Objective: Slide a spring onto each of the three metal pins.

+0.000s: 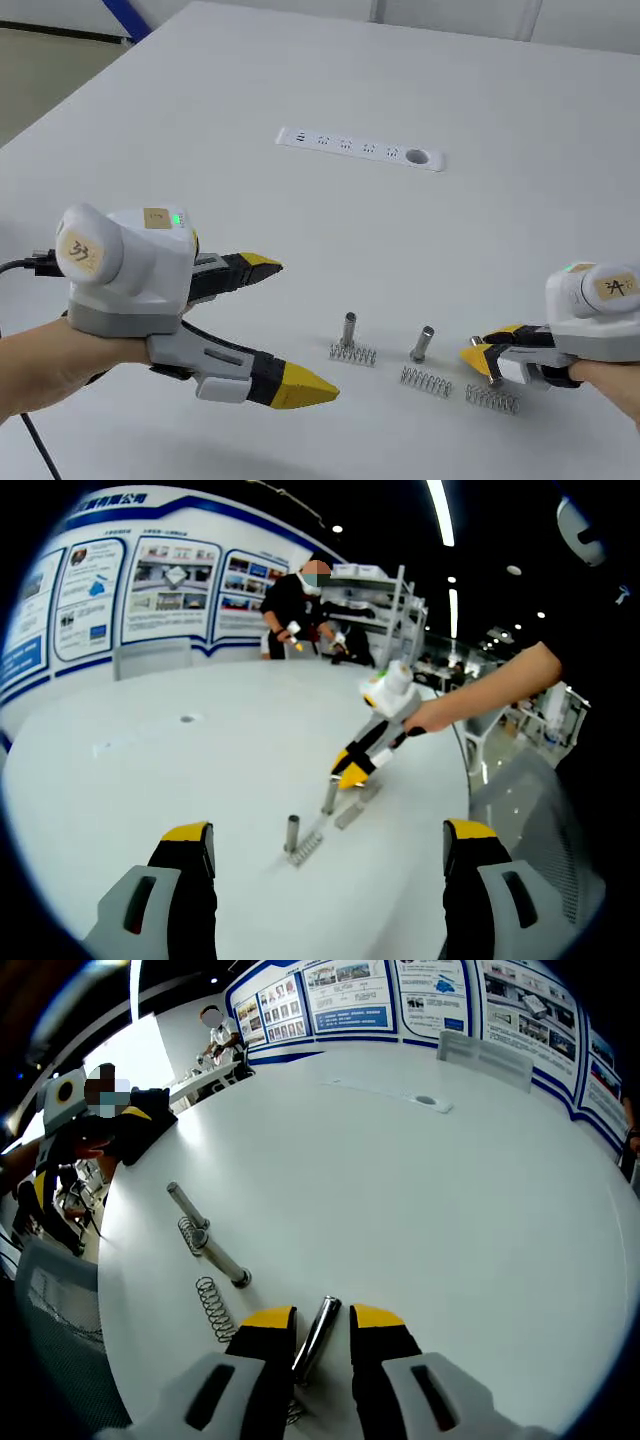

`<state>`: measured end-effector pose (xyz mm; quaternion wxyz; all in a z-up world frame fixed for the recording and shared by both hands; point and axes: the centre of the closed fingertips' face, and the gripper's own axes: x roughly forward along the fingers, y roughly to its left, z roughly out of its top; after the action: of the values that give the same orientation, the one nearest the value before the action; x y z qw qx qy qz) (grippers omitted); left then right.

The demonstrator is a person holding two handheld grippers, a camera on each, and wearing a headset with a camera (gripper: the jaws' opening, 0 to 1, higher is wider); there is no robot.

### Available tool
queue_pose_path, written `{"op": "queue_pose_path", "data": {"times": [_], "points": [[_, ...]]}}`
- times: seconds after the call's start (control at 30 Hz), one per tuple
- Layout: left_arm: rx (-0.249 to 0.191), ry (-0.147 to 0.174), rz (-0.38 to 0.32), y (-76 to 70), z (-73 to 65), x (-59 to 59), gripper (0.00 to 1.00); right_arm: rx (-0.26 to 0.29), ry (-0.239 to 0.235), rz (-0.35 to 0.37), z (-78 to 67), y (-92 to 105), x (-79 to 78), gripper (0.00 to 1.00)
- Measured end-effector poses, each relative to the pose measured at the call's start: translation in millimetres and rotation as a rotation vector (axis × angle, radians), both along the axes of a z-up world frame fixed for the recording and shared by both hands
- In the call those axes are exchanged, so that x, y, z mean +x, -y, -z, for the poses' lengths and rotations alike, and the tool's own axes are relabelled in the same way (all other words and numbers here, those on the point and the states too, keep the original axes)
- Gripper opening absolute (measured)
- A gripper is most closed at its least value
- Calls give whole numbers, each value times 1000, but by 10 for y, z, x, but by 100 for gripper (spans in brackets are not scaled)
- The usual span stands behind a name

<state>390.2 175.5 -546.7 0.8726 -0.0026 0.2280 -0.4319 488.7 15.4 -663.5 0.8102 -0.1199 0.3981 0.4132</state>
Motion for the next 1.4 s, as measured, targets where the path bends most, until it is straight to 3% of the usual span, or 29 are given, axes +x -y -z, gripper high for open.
{"op": "queue_pose_path", "data": {"times": [0.1, 0.4, 0.6, 0.9, 1.07, 1.4], "points": [[-14, -1, -6, -14, -20, -11, 96, -1, -1, 8, -2, -12, 4, 19], [-41, 2, -45, -52, -54, -1, 95, -100, 66, -25, -5, -16, 12, 14], [-49, 3, -51, -39, -67, -31, 95, -102, 48, 28, 15, -29, 12, 10], [-46, 10, -63, -90, -115, -71, 94, -109, 48, 39, 29, -35, 28, 9], [-43, 22, -76, -152, -173, -85, 93, -6, 41, 125, -26, -15, 85, 9], [-36, 24, -86, -184, -182, -125, 93, 50, 101, 102, -250, -10, 63, 9]]}}
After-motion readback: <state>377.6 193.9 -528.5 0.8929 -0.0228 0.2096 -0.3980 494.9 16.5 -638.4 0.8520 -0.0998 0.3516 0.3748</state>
